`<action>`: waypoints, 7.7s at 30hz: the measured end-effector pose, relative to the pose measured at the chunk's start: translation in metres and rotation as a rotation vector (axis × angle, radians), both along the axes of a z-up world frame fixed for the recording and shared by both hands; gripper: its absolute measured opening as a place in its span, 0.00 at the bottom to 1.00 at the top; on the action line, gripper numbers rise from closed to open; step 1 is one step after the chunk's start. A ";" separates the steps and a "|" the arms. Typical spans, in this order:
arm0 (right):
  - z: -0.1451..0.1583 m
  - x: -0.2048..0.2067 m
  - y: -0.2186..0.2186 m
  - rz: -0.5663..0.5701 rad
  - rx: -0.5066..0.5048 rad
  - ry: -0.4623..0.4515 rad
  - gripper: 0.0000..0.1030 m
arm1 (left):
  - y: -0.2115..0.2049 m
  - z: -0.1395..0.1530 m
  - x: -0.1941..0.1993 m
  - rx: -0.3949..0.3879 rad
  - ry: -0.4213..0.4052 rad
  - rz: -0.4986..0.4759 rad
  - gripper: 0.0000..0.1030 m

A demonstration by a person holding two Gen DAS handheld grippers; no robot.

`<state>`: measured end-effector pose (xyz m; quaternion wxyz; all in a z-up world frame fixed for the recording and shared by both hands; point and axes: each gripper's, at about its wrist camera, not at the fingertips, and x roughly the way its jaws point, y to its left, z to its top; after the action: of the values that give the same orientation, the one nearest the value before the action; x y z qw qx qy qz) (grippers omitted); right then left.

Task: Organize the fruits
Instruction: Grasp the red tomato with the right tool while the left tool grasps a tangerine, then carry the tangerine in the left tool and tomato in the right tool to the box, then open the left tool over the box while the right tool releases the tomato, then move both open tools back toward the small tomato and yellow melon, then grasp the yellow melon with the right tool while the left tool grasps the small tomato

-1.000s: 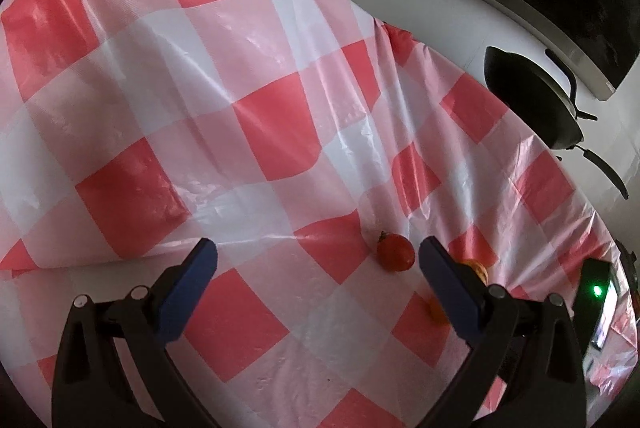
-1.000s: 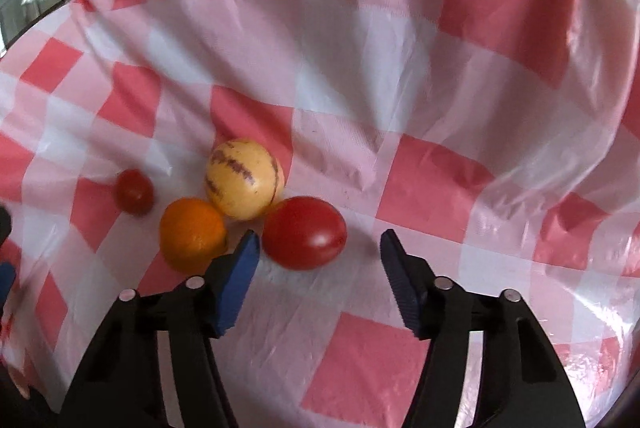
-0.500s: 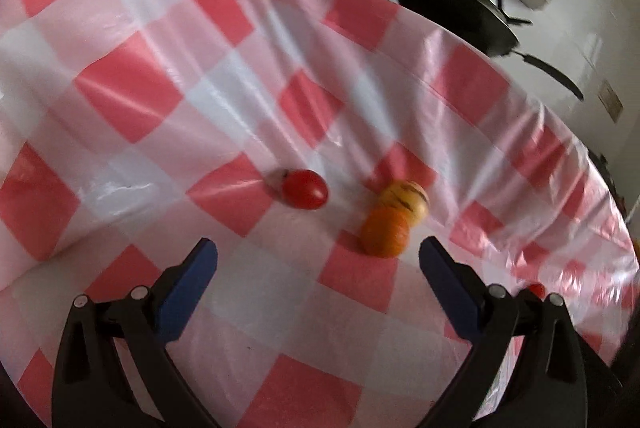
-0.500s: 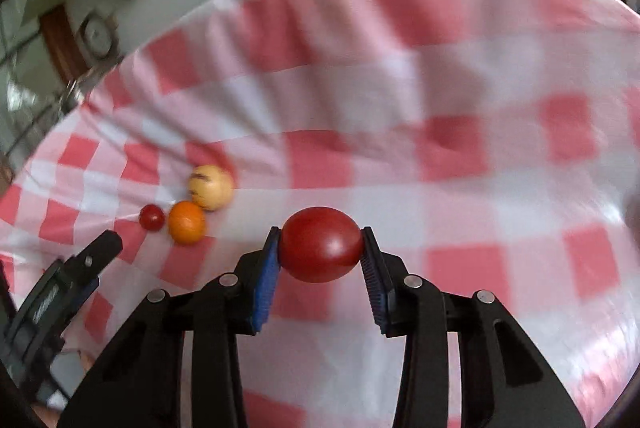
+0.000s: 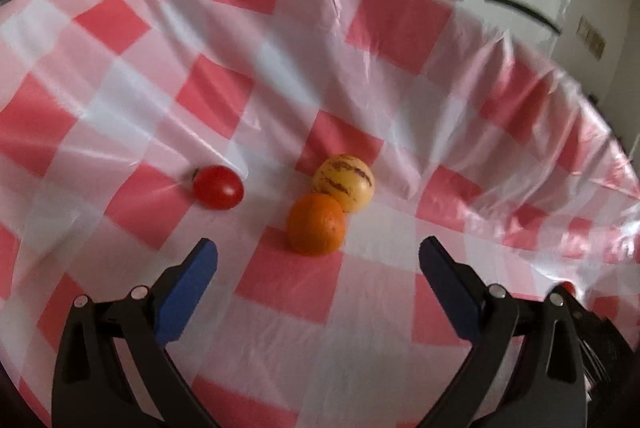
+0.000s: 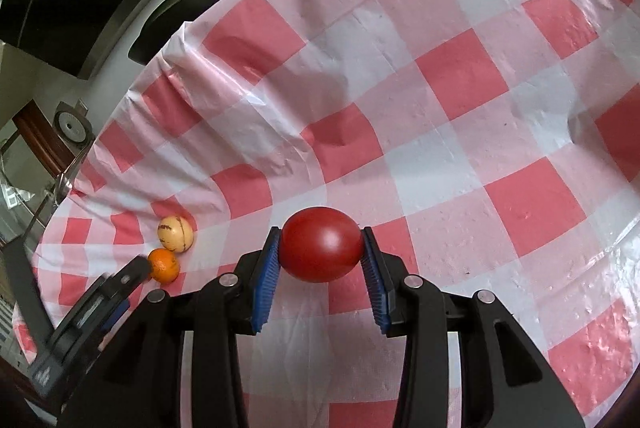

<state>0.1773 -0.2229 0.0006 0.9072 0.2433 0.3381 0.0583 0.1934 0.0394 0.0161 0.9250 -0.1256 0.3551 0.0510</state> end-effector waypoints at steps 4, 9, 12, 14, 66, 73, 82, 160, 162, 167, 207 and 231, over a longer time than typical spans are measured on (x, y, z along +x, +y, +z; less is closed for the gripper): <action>0.000 0.000 0.000 0.009 -0.005 0.006 0.38 | -0.005 -0.007 0.024 0.062 0.093 0.004 0.83; -0.001 0.000 0.001 0.018 -0.006 0.009 0.38 | -0.005 -0.016 0.037 0.099 0.164 0.003 0.52; 0.000 -0.001 0.001 0.018 -0.007 0.009 0.39 | -0.002 -0.017 0.039 0.079 0.152 -0.013 0.40; 0.000 -0.001 0.002 0.021 -0.007 0.009 0.39 | 0.002 -0.016 0.037 0.057 0.135 -0.023 0.35; 0.032 -0.251 0.095 0.388 -0.026 -0.169 0.38 | 0.077 0.012 -0.283 -0.061 -0.081 0.086 0.35; 0.034 -0.287 0.141 0.559 -0.045 -0.169 0.38 | 0.110 0.010 -0.335 -0.016 -0.061 0.132 0.35; 0.031 -0.333 0.205 0.759 -0.120 -0.170 0.38 | 0.155 0.005 -0.391 0.022 -0.047 0.203 0.35; 0.023 -0.497 0.354 1.483 -0.347 -0.382 0.78 | 0.330 -0.125 -0.513 -0.005 0.346 0.688 0.84; 0.042 -0.492 0.345 1.437 -0.329 -0.439 0.79 | 0.328 -0.112 -0.511 0.025 0.330 0.706 0.84; 0.088 -0.465 0.290 1.272 -0.300 -0.546 0.83 | 0.307 -0.049 -0.503 0.126 0.192 0.748 0.92; 0.043 -0.085 0.095 0.422 -0.307 -0.154 0.84 | 0.088 0.025 -0.069 -0.095 -0.191 0.286 0.98; -0.003 0.065 0.247 0.481 -0.457 0.078 0.42 | 0.131 0.015 -0.091 -0.158 -0.178 0.482 0.98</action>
<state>0.2420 0.0241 -0.0019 0.8849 -0.0512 0.4248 0.1839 0.1021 0.1707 0.0310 0.9011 -0.2823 0.2350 0.2306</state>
